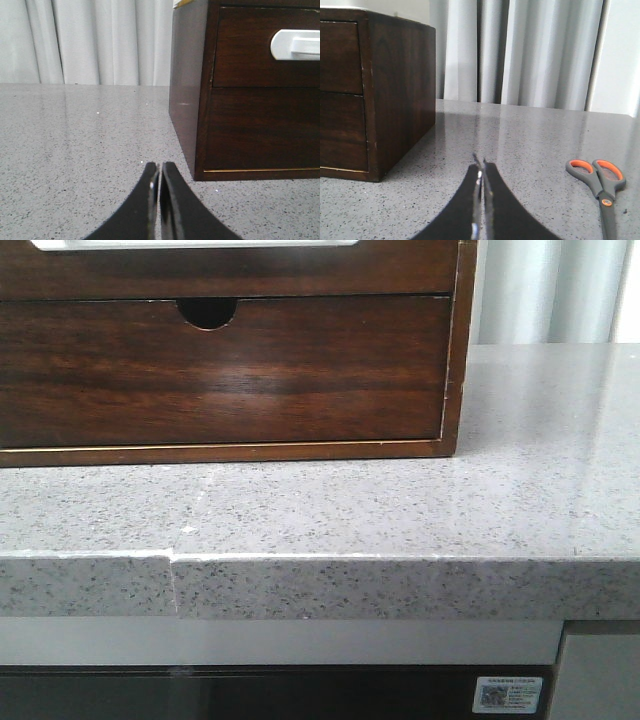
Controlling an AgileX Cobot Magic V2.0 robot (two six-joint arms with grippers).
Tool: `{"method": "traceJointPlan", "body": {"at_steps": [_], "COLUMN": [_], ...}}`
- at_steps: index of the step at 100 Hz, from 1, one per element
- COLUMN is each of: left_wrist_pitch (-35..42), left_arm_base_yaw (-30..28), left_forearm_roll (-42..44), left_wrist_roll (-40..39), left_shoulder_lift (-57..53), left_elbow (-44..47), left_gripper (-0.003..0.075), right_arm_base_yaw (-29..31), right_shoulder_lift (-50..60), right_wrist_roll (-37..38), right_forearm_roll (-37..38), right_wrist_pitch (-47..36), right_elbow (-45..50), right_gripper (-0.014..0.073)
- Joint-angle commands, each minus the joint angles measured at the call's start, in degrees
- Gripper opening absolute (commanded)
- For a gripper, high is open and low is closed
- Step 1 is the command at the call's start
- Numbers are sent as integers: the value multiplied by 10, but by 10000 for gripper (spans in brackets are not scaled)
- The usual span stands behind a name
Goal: Put scissors in drawer with both arms
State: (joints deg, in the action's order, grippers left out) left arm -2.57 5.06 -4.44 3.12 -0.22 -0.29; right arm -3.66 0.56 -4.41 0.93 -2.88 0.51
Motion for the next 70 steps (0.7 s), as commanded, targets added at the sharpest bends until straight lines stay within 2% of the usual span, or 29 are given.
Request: {"method": "traceJointPlan", "body": {"at_steps": [1, 70], "left_wrist_pitch": [44, 44], "left_arm_base_yaw": [3, 3], "left_forearm_roll": [-5, -5], "left_wrist_roll": [-6, -6], "left_shoulder_lift": [-18, -18], "left_elbow": [21, 21], "left_gripper": [-20, -20], "right_arm_base_yaw": [4, 4], "right_shoulder_lift": [13, 13], "right_wrist_roll": [-2, -2], "right_forearm_roll": [5, 5], "right_wrist_pitch": [-40, -44], "right_elbow": [11, 11], "right_gripper": [-69, -69]}}
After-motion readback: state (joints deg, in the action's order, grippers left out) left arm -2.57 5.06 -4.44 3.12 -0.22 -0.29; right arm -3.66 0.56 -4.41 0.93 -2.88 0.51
